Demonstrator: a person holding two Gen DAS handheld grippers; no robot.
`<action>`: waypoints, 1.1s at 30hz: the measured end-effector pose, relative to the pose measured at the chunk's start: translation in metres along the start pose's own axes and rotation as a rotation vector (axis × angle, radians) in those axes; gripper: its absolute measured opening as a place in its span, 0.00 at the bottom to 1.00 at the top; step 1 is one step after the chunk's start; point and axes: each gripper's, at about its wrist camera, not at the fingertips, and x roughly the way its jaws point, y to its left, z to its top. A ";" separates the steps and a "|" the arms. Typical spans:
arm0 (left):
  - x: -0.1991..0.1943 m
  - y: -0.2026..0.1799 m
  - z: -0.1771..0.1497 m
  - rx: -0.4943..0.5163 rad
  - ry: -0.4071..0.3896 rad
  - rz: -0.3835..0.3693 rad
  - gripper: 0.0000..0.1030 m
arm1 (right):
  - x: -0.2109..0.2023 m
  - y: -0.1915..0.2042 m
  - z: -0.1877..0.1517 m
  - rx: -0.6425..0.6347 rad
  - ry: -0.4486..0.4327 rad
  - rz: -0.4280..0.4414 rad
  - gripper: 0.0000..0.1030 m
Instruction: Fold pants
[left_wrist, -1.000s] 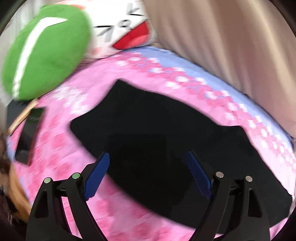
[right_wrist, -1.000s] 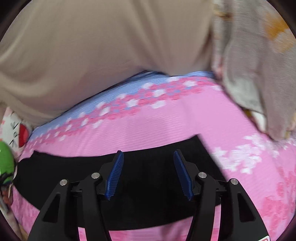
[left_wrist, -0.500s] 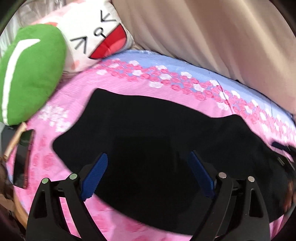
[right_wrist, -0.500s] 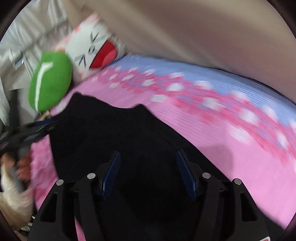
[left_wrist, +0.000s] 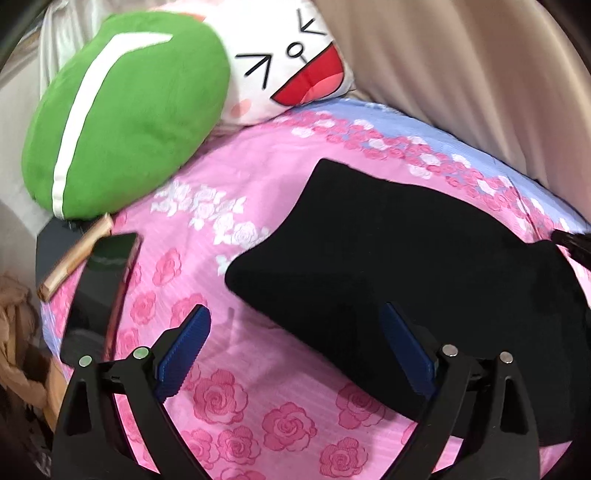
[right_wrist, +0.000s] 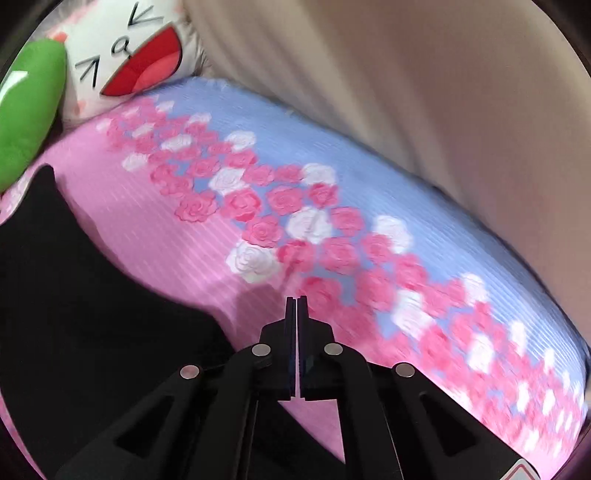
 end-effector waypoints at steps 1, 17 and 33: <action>0.000 0.002 -0.002 -0.008 0.005 -0.010 0.89 | -0.026 -0.006 -0.011 0.027 -0.063 0.023 0.16; -0.018 -0.048 -0.014 0.084 -0.021 -0.060 0.90 | -0.008 0.035 -0.008 0.015 -0.018 0.229 0.04; -0.021 0.028 -0.021 -0.019 -0.011 0.103 0.90 | -0.125 -0.059 -0.102 0.094 -0.136 -0.071 0.60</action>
